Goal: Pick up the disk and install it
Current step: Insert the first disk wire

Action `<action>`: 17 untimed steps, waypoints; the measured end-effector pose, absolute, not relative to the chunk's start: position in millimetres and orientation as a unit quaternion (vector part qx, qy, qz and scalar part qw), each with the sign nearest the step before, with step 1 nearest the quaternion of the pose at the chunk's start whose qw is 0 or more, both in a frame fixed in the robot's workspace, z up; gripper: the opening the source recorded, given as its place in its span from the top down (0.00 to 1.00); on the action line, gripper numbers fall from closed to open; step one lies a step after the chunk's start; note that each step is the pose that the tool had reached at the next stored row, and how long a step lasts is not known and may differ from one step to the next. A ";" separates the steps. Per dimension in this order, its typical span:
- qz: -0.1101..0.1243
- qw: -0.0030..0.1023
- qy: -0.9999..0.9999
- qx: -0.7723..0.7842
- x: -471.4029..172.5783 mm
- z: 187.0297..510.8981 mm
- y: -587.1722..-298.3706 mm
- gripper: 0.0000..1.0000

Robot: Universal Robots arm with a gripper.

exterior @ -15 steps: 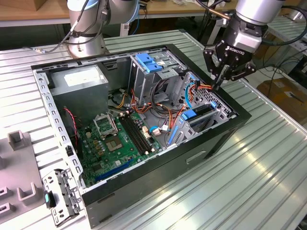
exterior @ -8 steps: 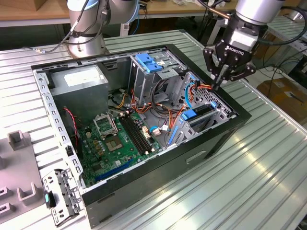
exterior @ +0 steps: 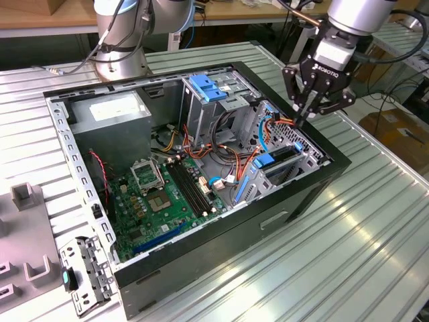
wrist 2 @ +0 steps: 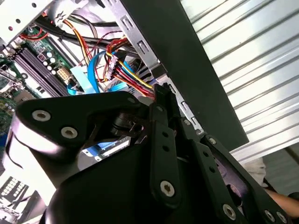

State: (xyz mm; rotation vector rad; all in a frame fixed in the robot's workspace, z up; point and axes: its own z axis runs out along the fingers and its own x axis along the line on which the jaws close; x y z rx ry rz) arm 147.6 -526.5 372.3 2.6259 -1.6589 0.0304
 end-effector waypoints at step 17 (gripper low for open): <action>0.008 0.019 -0.621 0.784 142.9 372.3 -526.4 0.83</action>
